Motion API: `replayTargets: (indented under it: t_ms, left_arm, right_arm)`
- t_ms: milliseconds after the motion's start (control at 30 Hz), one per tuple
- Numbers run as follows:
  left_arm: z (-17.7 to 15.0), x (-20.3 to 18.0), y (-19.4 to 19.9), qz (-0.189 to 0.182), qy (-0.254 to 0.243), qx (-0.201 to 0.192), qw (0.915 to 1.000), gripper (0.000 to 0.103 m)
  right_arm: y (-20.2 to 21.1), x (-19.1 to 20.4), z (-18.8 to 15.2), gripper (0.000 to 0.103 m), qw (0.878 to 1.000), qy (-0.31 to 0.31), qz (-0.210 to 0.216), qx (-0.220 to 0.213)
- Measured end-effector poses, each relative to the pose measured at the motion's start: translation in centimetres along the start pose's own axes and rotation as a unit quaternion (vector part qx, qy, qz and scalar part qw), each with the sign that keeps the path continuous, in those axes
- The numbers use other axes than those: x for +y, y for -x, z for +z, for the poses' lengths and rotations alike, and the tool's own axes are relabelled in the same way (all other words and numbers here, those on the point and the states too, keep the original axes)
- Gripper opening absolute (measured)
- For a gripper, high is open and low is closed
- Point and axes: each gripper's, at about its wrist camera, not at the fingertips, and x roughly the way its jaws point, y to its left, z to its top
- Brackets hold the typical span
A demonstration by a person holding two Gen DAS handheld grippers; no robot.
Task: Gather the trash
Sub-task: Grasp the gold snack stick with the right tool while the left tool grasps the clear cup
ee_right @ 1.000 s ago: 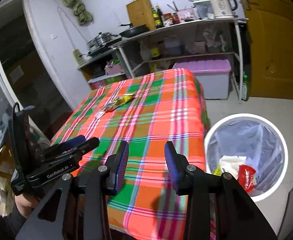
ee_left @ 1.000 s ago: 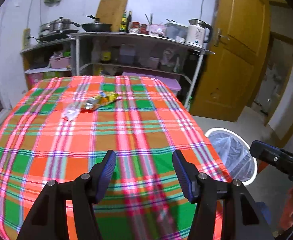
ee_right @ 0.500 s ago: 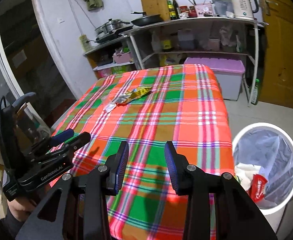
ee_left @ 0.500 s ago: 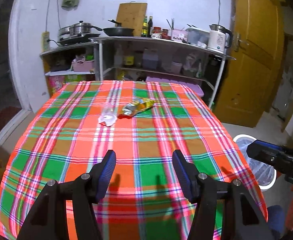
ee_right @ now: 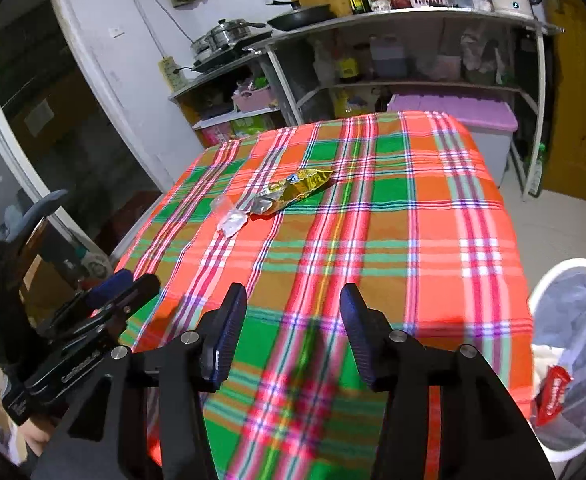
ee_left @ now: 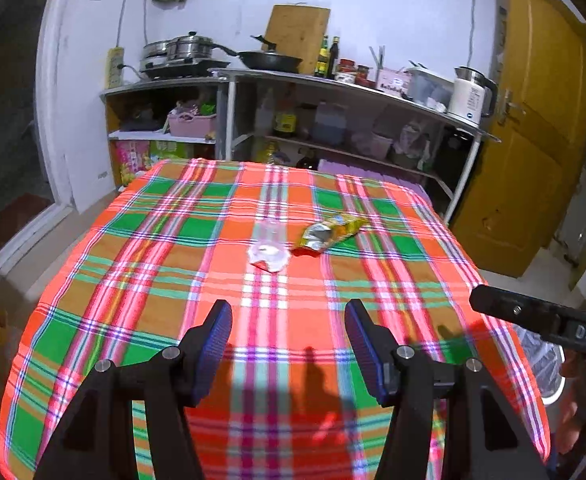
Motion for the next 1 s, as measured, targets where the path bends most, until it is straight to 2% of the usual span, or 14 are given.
replayTargets:
  t_ms: [167, 433, 667, 767, 1000]
  left_arm:
    - [0.3, 1.7, -1.3, 0.003, 0.012, 0.001, 0.9999, 0.058]
    - [0.9, 3.7, -3.8, 0.003, 0.026, 0.007, 0.9996, 0.058]
    - [1.6, 6.0, -5.2, 0.005, 0.05, 0.0, 0.9987, 0.058]
    - [1.7, 7.3, -5.6, 0.006, 0.067, -0.001, 0.9977, 0.058]
    - [1.7, 9.1, -6.5, 0.007, 0.086, 0.001, 0.9963, 0.058]
  right_arm:
    - [-3.8, -0.4, 1.9, 0.05, 0.999, -0.026, 0.001, 0.022]
    - [-9.1, 0.6, 4.9, 0.05, 0.999, -0.026, -0.003, 0.036]
    - [-13.2, 0.8, 7.6, 0.05, 0.998, -0.047, -0.006, 0.032]
    - [-14.9, 0.3, 8.7, 0.06, 0.997, -0.075, -0.012, 0.031]
    - [-19.1, -0.2, 10.6, 0.061, 0.991, -0.123, -0.04, 0.041]
